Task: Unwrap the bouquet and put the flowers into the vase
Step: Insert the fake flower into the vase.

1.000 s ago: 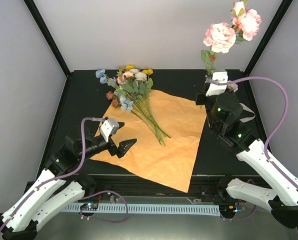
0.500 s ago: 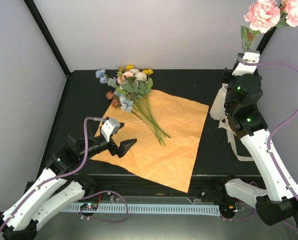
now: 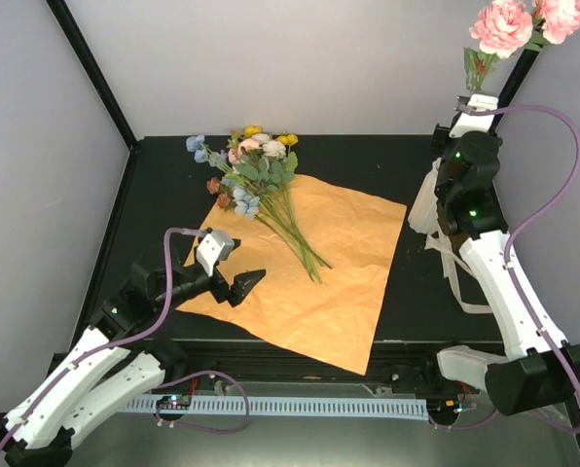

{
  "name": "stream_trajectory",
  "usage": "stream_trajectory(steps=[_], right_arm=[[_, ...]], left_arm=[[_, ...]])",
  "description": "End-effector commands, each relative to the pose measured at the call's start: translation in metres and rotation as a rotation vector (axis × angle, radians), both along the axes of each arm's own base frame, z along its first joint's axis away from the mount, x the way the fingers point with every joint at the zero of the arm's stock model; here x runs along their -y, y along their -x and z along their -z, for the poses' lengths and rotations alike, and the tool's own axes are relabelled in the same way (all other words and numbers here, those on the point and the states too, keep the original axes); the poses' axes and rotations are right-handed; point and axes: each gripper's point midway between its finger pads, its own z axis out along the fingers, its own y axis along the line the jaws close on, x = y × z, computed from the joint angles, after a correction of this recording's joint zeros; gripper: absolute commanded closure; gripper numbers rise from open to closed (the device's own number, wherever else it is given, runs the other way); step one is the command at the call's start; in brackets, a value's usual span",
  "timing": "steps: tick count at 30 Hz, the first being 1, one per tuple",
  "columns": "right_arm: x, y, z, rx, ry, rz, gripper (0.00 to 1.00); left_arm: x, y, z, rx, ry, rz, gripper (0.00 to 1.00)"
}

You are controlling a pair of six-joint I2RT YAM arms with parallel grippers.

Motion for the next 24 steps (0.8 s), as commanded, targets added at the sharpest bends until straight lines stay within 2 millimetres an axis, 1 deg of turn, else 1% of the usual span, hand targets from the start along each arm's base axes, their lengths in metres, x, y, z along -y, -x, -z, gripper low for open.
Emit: stream_trajectory(steps=[1,5,8,11,13,16,20,24], right_arm=[[0.002,-0.012,0.034,-0.053,-0.067,-0.026,0.99],[0.004,-0.012,0.073,-0.1,-0.114,-0.038,0.99],[0.004,-0.019,0.102,-0.174,-0.131,-0.038,0.99],[0.012,-0.024,0.121,-0.24,-0.119,0.019,0.99],[0.015,-0.026,0.13,-0.264,-0.121,0.037,0.99],[0.021,-0.026,0.136,-0.283,-0.145,0.057,0.98],[0.027,-0.025,0.147,-0.318,-0.144,0.096,0.94],[0.038,-0.021,0.155,-0.352,-0.154,0.138,0.87]], left_arm=[[-0.003,-0.002,0.006,-0.012,-0.021,-0.021,0.01],[-0.003,-0.002,0.006,-0.012,-0.026,-0.023,0.01],[-0.005,-0.004,0.007,-0.01,-0.03,-0.037,0.01],[-0.004,-0.004,0.009,-0.015,-0.033,-0.036,0.01],[-0.004,-0.005,0.01,-0.018,-0.037,-0.038,0.01],[-0.005,-0.006,0.011,-0.019,-0.042,-0.043,0.01],[-0.005,-0.008,0.013,-0.024,-0.047,-0.048,0.01],[-0.006,-0.009,0.014,-0.026,-0.053,-0.058,0.01]])
